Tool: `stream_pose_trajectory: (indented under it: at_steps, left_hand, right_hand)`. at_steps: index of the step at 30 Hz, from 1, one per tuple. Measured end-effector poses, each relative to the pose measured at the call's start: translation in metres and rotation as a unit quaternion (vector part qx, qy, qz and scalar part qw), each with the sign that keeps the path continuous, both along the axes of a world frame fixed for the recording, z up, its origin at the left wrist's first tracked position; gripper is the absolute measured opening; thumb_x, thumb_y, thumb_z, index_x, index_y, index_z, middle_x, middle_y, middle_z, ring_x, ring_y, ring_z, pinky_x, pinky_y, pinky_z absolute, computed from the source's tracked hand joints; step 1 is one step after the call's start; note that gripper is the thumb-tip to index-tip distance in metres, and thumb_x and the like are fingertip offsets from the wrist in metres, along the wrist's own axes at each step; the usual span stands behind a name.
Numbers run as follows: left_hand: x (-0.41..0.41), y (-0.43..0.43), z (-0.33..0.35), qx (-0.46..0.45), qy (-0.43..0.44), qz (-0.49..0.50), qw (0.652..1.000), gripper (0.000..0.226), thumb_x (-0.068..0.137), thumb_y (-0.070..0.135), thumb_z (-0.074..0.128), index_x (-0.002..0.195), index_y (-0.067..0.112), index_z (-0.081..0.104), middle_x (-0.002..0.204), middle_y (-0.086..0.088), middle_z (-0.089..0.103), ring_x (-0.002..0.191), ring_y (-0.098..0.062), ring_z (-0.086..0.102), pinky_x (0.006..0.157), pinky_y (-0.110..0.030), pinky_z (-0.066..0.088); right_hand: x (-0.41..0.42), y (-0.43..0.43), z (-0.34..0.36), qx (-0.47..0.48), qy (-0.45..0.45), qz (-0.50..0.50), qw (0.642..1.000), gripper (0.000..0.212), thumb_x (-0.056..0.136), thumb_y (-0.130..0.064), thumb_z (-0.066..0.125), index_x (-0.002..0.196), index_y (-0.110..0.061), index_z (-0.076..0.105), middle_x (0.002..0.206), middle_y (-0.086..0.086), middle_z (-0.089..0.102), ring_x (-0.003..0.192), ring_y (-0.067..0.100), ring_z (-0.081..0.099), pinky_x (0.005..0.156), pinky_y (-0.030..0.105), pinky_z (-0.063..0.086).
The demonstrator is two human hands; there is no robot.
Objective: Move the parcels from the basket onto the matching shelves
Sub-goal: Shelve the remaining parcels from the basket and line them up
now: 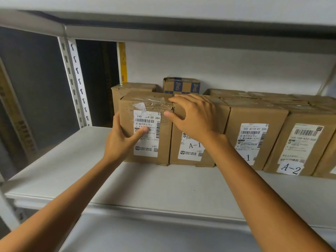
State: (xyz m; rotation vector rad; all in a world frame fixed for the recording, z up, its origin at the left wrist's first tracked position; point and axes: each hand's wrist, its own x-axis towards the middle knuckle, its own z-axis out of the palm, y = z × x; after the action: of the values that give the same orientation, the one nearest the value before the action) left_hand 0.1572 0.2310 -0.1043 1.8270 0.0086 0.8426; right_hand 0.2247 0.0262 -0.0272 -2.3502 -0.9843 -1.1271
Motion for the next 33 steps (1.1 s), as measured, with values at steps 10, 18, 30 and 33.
stream_pose_trajectory:
  at_steps: [10,18,30,33]
  left_hand:
    - [-0.013,-0.003,-0.002,-0.043,0.007,-0.045,0.998,0.072,0.074,0.041,0.071,0.135,0.034,0.032,0.119,0.018,0.059,0.101,-0.001,0.062,0.072,-0.018,0.056]
    - [-0.02,0.028,0.024,0.025,0.018,-0.045,0.999,0.054,0.093,0.049,0.031,0.143,0.028,0.036,0.144,0.009,0.043,0.128,-0.009,0.044,0.107,-0.037,0.035]
    - [0.041,0.091,0.027,0.035,0.092,-0.001,0.995,0.074,0.095,0.038,0.049,0.152,0.028,0.003,0.158,-0.003,0.017,0.142,-0.028,0.025,0.113,-0.051,0.025]
    - [0.052,0.09,0.028,0.028,0.086,-0.065,0.994,0.079,0.092,0.034,0.056,0.152,0.026,0.004,0.154,-0.004,0.029,0.139,-0.027,0.033,0.111,-0.051,0.03]
  right_hand:
    - [-0.004,-0.003,0.005,-0.041,0.031,0.001,0.999,0.045,0.089,-0.054,0.057,0.125,-0.027,0.062,0.13,-0.004,0.062,0.12,0.019,0.054,0.099,0.034,0.038]
    - [0.003,0.001,0.031,-0.032,0.106,0.037,0.993,0.045,0.094,-0.051,0.049,0.13,-0.024,0.057,0.133,-0.002,0.058,0.123,0.019,0.051,0.098,0.038,0.042]
    - [0.029,0.026,0.059,-0.113,0.194,-0.06,0.973,0.06,0.094,-0.063,0.034,0.15,-0.041,0.025,0.161,-0.004,0.018,0.147,0.022,0.015,0.116,0.044,0.019]
    - [0.037,0.031,0.06,-0.145,0.232,-0.085,0.958,0.069,0.09,-0.071,0.034,0.151,-0.043,0.017,0.162,-0.007,0.006,0.149,0.02,0.003,0.12,0.046,0.011]
